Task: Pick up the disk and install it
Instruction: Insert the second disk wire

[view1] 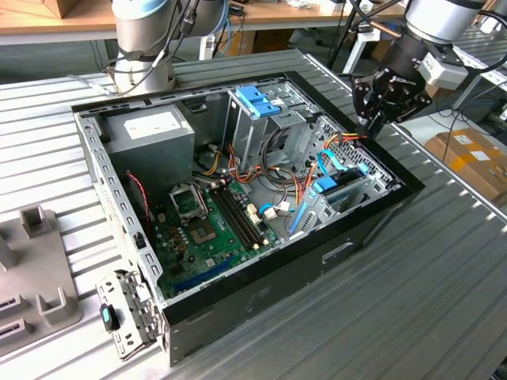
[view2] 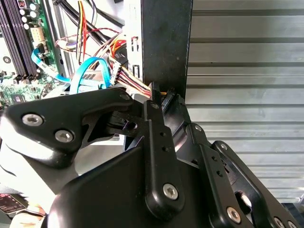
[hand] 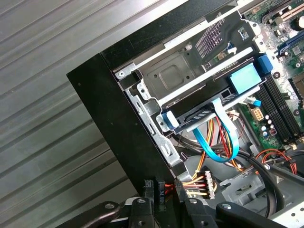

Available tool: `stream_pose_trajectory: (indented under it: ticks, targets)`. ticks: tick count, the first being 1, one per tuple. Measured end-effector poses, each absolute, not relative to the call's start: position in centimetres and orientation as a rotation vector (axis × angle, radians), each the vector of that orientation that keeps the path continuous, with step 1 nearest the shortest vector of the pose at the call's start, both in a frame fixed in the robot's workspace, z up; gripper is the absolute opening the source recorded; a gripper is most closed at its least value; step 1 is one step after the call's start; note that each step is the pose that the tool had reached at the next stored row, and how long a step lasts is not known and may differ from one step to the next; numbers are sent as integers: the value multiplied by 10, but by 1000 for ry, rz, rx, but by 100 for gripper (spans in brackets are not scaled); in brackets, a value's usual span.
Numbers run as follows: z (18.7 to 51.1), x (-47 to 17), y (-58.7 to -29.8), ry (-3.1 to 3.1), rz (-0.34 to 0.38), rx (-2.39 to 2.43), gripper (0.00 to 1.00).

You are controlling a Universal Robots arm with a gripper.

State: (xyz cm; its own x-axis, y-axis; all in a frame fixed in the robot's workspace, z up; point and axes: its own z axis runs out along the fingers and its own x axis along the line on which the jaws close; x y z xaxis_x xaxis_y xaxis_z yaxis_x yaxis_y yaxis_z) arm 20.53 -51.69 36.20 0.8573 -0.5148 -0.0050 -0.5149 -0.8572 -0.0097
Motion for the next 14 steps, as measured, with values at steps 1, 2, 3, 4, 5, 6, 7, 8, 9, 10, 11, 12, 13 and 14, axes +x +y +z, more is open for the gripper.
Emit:
stream_pose_trajectory:
  ticks: [1, 2, 3, 4, 5, 6, 7, 8, 9, 10, 11, 12, 13, 14]
  targets:
    - [362, 205, -517, 836, 4, -3017, 30]
    - [363, 205, -517, 836, 3, -3017, 30]
    - [363, 205, -517, 836, 3, -3017, 30]
    - [364, 205, -517, 836, 4, -3017, 30]
    - [365, 205, -517, 836, 3, -3017, 30]
    - [366, 205, -517, 836, 4, -3017, 30]
    - [366, 205, -517, 836, 4, -3017, 30]
    - [366, 205, -517, 836, 4, -3017, 30]
    - [366, 206, -517, 836, 3, -3017, 30]
    - [366, 207, -517, 836, 3, -3017, 30]
    - [366, 208, -517, 836, 4, -3017, 30]
    - [366, 208, -517, 836, 4, -3017, 30]
    - [366, 208, -517, 836, 4, -3017, 30]
    - [366, 208, -517, 836, 4, -3017, 30]
